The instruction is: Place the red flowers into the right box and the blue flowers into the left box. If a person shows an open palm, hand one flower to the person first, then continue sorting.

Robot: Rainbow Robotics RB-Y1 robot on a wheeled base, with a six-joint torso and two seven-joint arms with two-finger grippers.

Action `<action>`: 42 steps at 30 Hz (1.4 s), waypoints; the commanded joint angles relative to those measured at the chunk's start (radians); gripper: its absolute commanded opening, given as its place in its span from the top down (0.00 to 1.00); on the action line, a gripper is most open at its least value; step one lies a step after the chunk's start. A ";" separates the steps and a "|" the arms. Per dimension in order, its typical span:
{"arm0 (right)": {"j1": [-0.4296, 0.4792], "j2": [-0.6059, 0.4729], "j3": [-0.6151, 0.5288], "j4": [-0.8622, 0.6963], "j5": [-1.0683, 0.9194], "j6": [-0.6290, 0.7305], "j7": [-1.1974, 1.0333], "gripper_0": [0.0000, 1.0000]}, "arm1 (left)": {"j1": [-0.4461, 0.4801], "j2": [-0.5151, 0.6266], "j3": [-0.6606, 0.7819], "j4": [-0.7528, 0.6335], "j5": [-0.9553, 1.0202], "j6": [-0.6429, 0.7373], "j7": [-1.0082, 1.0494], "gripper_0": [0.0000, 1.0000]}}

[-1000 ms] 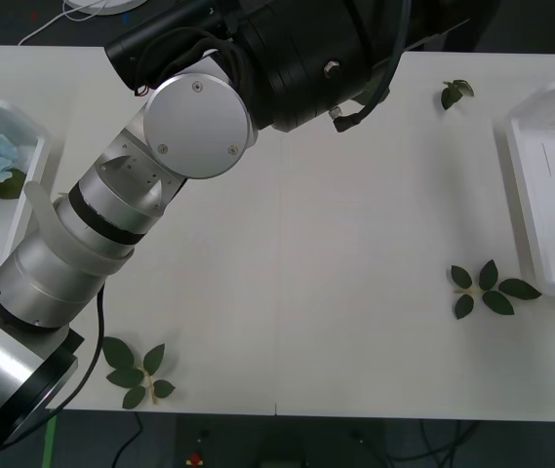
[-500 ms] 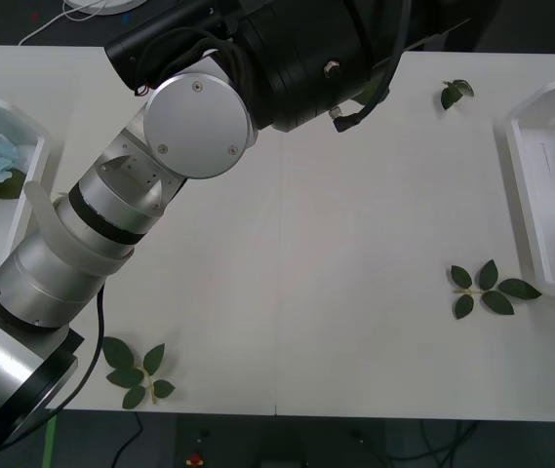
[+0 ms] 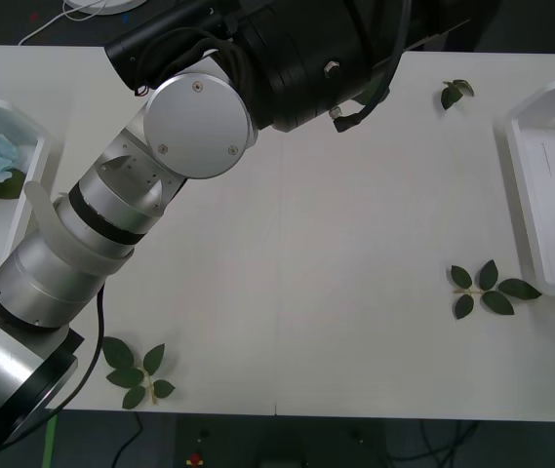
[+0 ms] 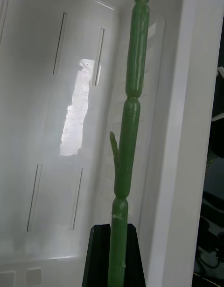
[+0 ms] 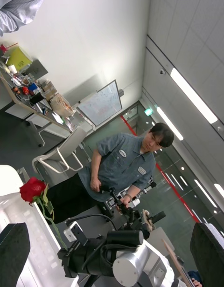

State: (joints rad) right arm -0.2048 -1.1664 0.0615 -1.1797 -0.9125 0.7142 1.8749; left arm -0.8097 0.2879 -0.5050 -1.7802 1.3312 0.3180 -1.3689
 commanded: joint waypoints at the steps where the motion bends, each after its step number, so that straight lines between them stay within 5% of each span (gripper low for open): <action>1: -0.024 0.022 -0.005 0.003 0.032 -0.015 -0.022 1.00 | -0.055 0.023 -0.012 -0.016 0.010 -0.014 -0.052 0.00; 4: -0.022 0.022 -0.003 0.003 0.033 -0.015 -0.020 0.98 | -0.055 0.023 -0.012 -0.016 0.010 -0.014 -0.052 0.00; 6: -0.022 0.022 -0.003 0.003 0.030 -0.015 -0.023 0.02 | -0.055 0.023 -0.012 -0.016 0.010 -0.014 -0.052 0.00; 22: -0.019 0.022 -0.003 -0.003 -0.005 -0.021 -0.014 0.00 | -0.039 0.068 -0.001 -0.034 -0.001 0.019 -0.061 0.00; 29: -0.016 0.014 -0.006 -0.041 -0.143 -0.009 0.012 0.00 | -0.039 0.089 0.353 -0.061 0.020 0.681 -0.068 0.00; 35: -0.007 0.013 -0.152 -0.179 -0.275 0.257 0.035 0.00 | -0.039 0.083 0.700 -0.034 0.062 1.233 -0.185 0.00; 42: 0.054 0.013 -0.318 -0.367 -0.568 0.468 0.147 0.00 | 0.020 0.099 0.876 0.018 -0.001 1.587 -0.473 0.00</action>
State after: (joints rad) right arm -0.1718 -1.1538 -0.1902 -1.4805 -1.3807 1.1409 1.9203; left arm -0.8054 0.3539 0.3527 -1.7538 1.3667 1.8492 -1.7636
